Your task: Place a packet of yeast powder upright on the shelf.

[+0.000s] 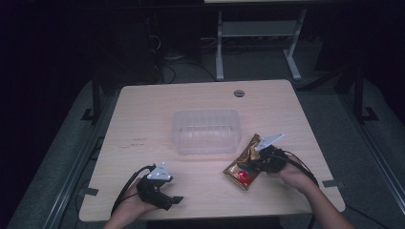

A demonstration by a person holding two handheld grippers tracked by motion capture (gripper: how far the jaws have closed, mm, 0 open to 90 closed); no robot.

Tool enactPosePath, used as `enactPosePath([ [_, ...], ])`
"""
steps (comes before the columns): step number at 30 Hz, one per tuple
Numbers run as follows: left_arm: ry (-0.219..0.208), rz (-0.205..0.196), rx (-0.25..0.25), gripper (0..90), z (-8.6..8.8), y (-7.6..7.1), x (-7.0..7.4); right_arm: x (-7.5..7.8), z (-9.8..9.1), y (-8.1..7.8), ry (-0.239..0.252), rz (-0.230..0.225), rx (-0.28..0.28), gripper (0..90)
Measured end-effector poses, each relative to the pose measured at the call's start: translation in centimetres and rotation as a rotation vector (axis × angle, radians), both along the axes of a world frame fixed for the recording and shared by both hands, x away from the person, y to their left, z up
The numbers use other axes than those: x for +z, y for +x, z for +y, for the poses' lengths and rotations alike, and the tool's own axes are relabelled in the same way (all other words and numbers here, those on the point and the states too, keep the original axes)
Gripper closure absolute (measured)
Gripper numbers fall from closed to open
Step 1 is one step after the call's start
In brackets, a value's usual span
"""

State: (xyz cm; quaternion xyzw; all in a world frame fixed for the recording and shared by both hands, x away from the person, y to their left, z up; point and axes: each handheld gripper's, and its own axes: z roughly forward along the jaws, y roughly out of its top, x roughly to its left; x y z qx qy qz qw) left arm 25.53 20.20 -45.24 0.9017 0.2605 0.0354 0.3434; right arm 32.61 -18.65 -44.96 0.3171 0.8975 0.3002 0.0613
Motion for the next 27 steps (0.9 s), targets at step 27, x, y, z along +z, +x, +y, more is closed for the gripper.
enactPosePath([
  [27,-0.004,0.006,0.004,17.1,0.0,-0.1,0.0,2.3,-3.6,0.3,0.065,-0.085,-0.115,89.6],
])
